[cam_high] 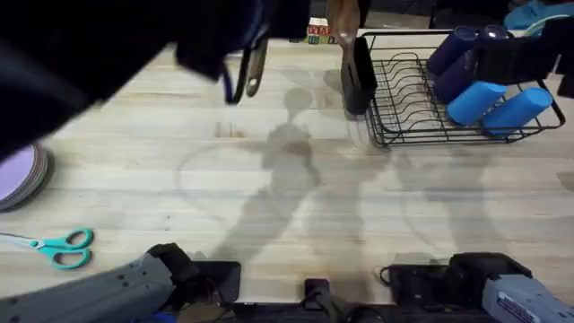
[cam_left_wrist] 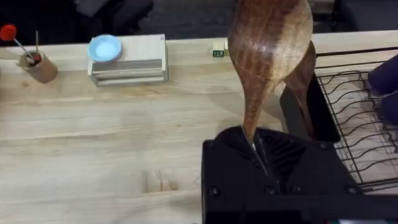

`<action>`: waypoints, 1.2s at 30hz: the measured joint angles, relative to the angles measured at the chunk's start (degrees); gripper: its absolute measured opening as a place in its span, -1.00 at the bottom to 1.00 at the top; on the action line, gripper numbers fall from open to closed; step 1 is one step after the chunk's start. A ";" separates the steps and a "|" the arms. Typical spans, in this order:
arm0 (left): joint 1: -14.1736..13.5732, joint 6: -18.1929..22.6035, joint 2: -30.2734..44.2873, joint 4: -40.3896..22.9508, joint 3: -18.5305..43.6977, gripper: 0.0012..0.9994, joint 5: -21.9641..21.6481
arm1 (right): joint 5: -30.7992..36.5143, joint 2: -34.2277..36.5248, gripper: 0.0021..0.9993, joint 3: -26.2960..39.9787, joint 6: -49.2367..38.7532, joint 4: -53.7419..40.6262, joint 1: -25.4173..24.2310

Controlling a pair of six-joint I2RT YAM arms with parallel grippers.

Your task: Pick up the spoon on the table one by one and put them onto the rack

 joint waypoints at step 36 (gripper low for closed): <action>0.00 6.76 9.53 93.50 -39.29 -0.92 23.86 | -0.02 0.00 0.99 0.00 -0.16 -3.48 0.00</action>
